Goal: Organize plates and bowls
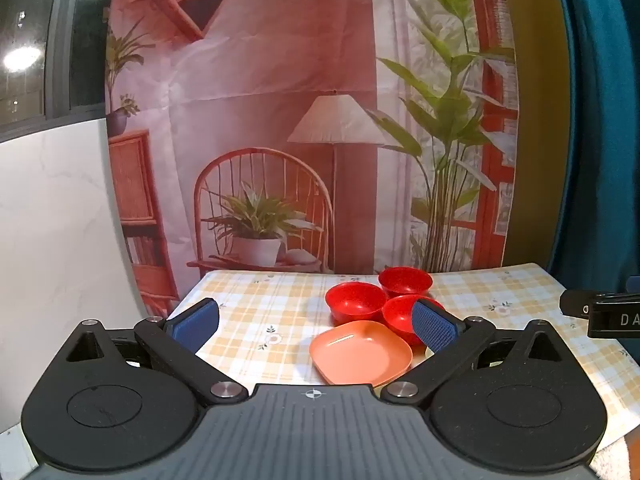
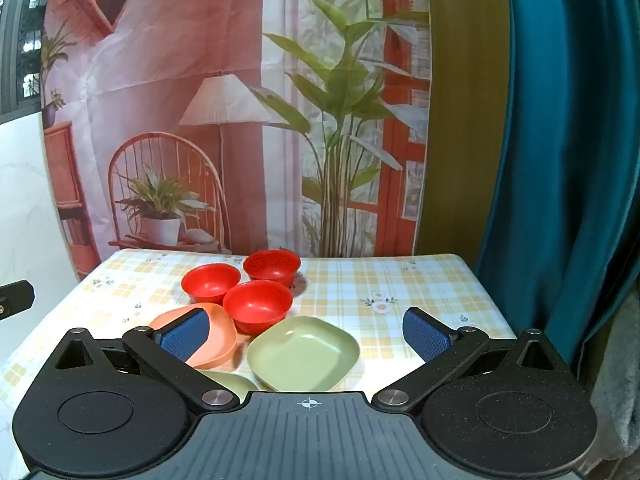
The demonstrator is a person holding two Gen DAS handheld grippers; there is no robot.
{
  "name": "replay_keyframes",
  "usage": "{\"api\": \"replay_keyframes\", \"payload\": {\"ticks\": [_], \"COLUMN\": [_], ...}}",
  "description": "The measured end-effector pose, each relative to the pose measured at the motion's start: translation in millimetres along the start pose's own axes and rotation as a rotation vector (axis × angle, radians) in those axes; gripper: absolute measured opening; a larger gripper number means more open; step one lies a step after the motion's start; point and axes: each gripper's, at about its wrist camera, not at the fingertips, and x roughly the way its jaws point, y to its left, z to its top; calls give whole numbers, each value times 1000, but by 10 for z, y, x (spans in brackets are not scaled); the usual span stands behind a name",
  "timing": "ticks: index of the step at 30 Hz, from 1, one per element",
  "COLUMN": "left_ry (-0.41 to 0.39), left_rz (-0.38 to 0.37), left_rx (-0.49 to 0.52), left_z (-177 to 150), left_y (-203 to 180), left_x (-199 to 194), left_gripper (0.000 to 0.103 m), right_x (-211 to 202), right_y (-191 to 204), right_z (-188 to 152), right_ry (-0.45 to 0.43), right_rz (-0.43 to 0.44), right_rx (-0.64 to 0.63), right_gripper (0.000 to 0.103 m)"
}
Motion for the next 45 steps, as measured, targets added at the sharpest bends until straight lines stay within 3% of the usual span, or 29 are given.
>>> {"api": "replay_keyframes", "payload": {"ticks": [45], "left_ry": [11], "left_rz": [0], "left_rx": [-6], "left_z": [-2], "left_y": [7], "left_x": [0], "left_gripper": [103], "right_x": [-11], "right_y": [-3], "right_z": [1], "right_ry": [-8], "right_rz": [-1], "right_rx": [-2], "right_gripper": [103]}}
